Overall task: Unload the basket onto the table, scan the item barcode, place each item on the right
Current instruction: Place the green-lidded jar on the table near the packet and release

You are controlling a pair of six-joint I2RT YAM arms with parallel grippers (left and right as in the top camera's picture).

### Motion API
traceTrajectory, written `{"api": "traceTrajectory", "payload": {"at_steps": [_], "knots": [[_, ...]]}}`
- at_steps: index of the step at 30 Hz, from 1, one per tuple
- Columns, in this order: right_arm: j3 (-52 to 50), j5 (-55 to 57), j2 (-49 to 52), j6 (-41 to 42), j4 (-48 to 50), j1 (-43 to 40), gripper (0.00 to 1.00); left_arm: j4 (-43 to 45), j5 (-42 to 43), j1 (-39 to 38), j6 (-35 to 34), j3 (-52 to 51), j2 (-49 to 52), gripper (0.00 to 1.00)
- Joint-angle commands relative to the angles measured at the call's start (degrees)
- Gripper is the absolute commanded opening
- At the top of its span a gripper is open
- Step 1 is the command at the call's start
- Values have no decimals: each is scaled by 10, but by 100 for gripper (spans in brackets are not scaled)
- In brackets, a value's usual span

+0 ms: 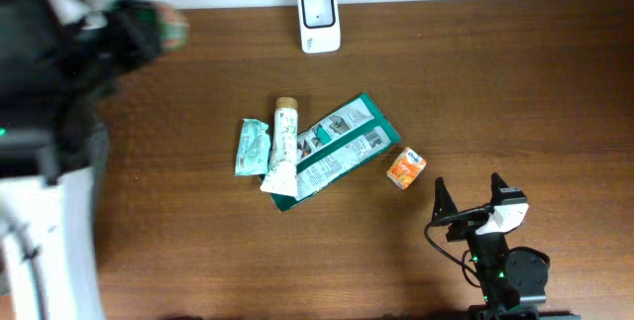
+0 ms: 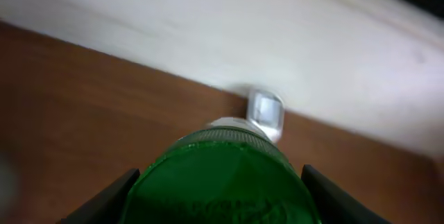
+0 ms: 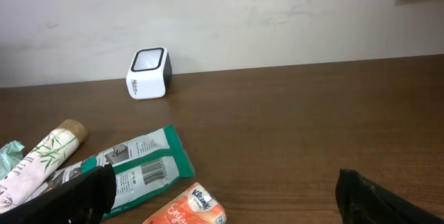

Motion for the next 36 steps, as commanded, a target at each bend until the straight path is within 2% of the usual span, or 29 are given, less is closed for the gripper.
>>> {"api": "traceTrajectory", "payload": {"at_steps": [1,5,9,19,24,32,36], "knots": [[-5,1,-2,3,0,-3,98,1,-37,-111,26,4,64,47],[-5,1,-2,3,0,-3,98,3,-108,-227,26,4,166,47],[-5,1,-2,3,0,-3,98,9,-173,-275,26,4,248,48],[-5,1,-2,3,0,-3,98,42,-176,-292,26,4,416,47],[-5,1,-2,3,0,-3,98,75,-192,-301,26,4,441,49],[-5,1,-2,3,0,-3,98,70,-243,-300,26,4,466,50],[-5,1,-2,3,0,-3,99,49,-232,-302,26,4,466,50]]}}
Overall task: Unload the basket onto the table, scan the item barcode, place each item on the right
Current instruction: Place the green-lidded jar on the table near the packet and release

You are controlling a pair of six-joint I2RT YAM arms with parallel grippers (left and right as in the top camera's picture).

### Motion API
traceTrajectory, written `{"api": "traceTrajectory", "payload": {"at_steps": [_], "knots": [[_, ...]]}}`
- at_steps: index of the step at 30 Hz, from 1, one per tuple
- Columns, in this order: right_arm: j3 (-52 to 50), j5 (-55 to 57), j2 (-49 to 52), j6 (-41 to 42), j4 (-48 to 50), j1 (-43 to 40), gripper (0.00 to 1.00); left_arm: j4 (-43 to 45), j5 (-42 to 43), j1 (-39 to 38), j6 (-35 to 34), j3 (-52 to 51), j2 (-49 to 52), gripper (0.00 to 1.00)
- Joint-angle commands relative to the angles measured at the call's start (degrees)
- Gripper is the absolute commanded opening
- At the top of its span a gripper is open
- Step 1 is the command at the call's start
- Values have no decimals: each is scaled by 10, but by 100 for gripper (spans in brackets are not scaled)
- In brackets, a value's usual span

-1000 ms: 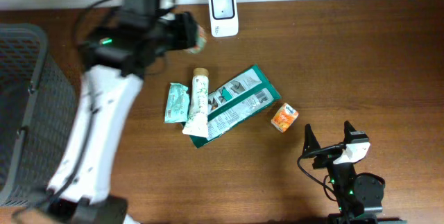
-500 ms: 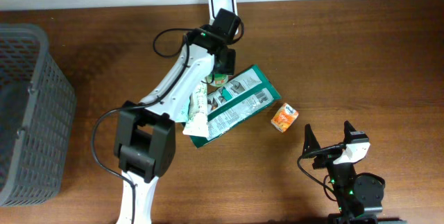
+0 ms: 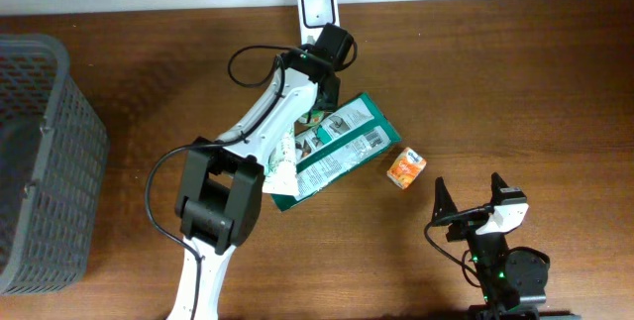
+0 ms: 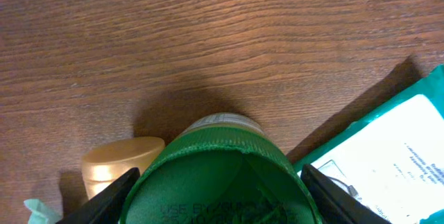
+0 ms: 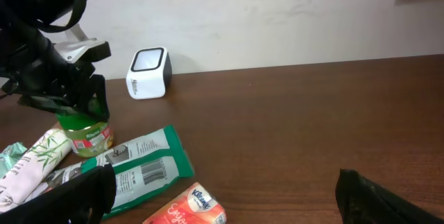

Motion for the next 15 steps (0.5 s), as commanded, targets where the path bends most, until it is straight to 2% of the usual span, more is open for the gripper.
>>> {"api": "traceTrajectory", "payload": {"at_steps": [1,7,12,15], "knots": [[-5,1,-2,3,0,-3,98,-25,12,-3,6,5,4,51],[-5,1,-2,3,0,-3,98,-73,122,-35,7,5,4,53],[-5,1,-2,3,0,-3,98,-74,130,-55,7,5,4,64],[-5,1,-2,3,0,-3,98,-78,130,-52,7,16,3,80]]}}
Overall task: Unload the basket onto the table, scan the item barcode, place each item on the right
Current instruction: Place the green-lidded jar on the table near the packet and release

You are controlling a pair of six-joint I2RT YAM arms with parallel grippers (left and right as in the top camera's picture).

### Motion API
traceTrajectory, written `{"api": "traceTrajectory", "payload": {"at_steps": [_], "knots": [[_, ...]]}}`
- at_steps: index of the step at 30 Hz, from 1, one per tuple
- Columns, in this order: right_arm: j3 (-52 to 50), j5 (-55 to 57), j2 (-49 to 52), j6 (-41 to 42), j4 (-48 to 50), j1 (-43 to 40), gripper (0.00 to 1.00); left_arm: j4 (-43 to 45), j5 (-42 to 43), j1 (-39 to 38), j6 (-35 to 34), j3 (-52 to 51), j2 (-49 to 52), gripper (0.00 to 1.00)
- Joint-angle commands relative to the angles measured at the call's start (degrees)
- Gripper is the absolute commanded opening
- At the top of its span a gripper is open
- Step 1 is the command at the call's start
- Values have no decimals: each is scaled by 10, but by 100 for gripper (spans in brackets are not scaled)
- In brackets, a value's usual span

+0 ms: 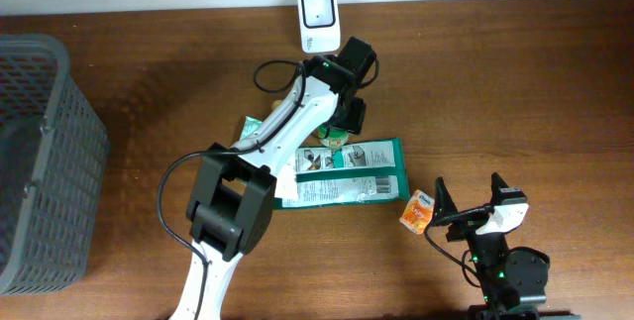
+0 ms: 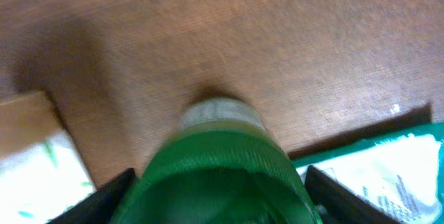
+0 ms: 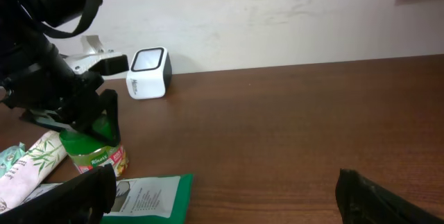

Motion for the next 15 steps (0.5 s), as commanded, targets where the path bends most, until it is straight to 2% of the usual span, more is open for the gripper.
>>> {"api": "traceTrajectory", "payload": {"at_steps": [1,3,5,8,12,15], "knots": [[-5,1,-2,3,0,-3,98,-20,33,1,3,23,2,82],[-5,1,-2,3,0,-3,98,-48,34,4,11,65,-7,87],[-5,1,-2,4,0,-3,98,-93,33,8,40,144,-27,100],[-5,5,-2,3,0,-3,98,-149,34,17,86,233,-39,99],[-5,5,-2,3,0,-3,98,-254,42,81,87,374,-60,99],[-5,5,-2,3,0,-3,98,-298,127,158,124,424,-70,100]]}}
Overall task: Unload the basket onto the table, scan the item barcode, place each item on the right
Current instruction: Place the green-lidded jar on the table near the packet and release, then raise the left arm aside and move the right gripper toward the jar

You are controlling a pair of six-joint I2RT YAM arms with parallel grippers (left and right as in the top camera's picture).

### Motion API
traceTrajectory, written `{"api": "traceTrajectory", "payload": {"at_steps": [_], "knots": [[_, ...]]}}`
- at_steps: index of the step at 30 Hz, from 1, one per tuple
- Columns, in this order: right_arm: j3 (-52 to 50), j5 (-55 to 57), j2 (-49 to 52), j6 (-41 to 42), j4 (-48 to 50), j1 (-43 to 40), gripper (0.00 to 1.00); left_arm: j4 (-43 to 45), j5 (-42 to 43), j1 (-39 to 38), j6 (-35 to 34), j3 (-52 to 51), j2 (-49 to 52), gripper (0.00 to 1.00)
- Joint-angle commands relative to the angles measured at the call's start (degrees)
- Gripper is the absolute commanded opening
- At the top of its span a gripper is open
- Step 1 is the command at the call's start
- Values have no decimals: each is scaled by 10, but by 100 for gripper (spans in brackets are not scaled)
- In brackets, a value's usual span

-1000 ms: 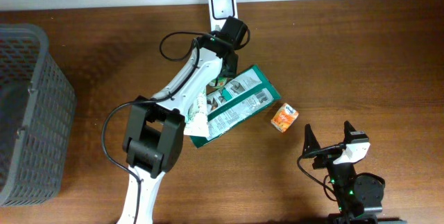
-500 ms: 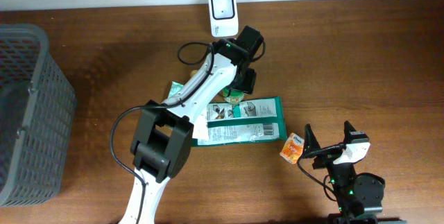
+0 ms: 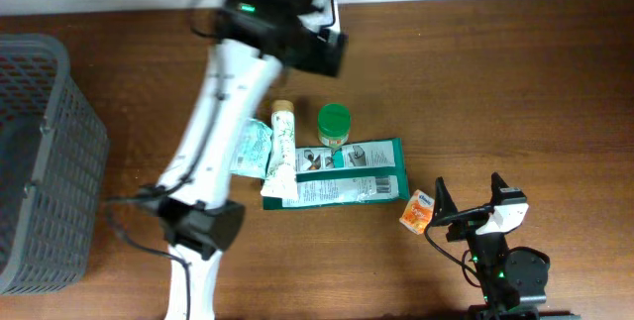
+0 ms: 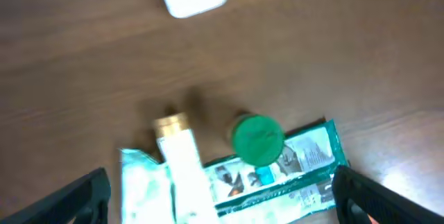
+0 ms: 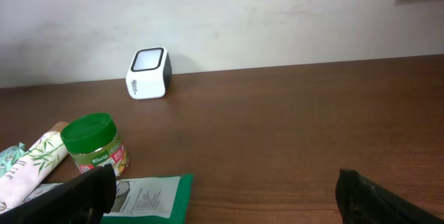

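Observation:
A green-lidded jar (image 3: 334, 122) stands upright on the table, free of both grippers; it also shows as the jar (image 4: 257, 139) (image 5: 94, 143) in the wrist views. The white scanner (image 5: 148, 73) sits at the table's far edge, hidden by the arm in the overhead view. My left gripper (image 4: 222, 189) hangs open and empty high above the jar, its arm blurred. Open as well, my right gripper (image 5: 222, 189) rests low at the front right (image 3: 469, 196).
A teal packet (image 3: 347, 171) lies flat just in front of the jar, with a bamboo-print tube (image 3: 282, 152) and a small teal sachet (image 3: 253, 149) to its left. An orange tissue pack (image 3: 418, 211) lies by my right gripper. A grey basket (image 3: 40, 161) stands far left.
My left gripper was shut on the jar low beside the teal packet. It has let go and now hangs open high above, with the jar left standing. The right arm has not moved.
My left gripper held the jar at the far left, blurred. Then it held it over the tube near the scanner. After that the jar was down beside the teal packet, which had turned level, and the orange pack had shifted toward my right gripper. Now the jar stands free.

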Motion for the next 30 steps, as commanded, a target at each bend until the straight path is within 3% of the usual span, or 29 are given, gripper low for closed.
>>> {"api": "traceTrajectory", "payload": {"at_steps": [1,5,10,15,18,21,22,25,30], "knots": [[-5,4,-2,3,0,-3,98,-31,82,90,47,35,-23,99],[17,-43,-2,3,-22,-3,98,-57,88,180,76,35,-22,99],[150,-46,54,-14,-134,-4,98,-57,92,253,129,35,-21,99],[372,-64,267,-14,-292,-4,98,-51,92,278,231,35,-20,99],[514,-74,400,-37,-395,-4,98,-47,86,278,236,35,-20,100],[682,-87,547,-91,-544,-3,99,-47,86,278,236,35,-20,99],[777,-87,631,-129,-638,-4,99,-47,86,278,236,35,-20,99],[902,-106,745,-131,-745,-3,98,-47,86,278,236,35,-20,99],[939,-222,851,-132,-723,-3,98,-47,86,278,236,35,-20,99]]}}
